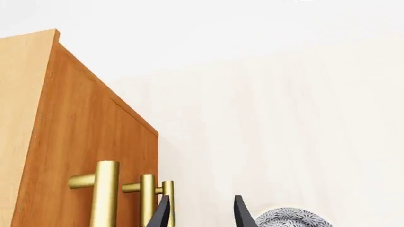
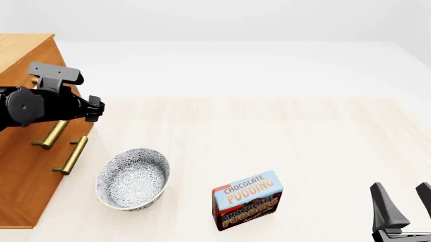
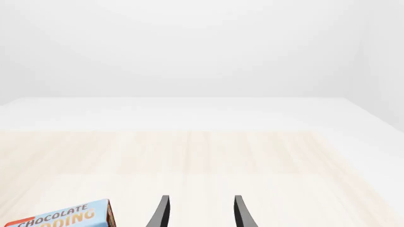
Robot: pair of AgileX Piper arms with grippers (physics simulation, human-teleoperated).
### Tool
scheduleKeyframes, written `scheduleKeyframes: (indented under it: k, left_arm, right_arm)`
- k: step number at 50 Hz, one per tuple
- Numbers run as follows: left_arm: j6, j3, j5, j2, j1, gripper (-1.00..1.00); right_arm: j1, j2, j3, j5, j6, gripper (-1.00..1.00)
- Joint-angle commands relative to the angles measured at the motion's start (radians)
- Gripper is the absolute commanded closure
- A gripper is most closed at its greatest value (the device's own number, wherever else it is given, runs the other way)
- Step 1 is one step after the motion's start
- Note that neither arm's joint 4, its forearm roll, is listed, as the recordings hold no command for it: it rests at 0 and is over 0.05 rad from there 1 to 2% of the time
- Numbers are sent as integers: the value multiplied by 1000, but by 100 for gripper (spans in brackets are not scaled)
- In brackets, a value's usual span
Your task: Put the butter at the back in the top drawer of the cabinet and close it.
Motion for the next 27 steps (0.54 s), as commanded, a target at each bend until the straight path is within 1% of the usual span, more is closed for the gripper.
scheduleKeyframes:
  k: [1,17,27]
  left_arm:
    - [-5,13,-12,-1,26,-100]
    - [-18,21,-9,-26,44,-100]
    - [-31,18,12,-74,28,-100]
  right_arm:
    - [0,0,0,0,0,-100]
    - [0,0,0,0,0,-100]
    - [0,0,0,0,0,-100]
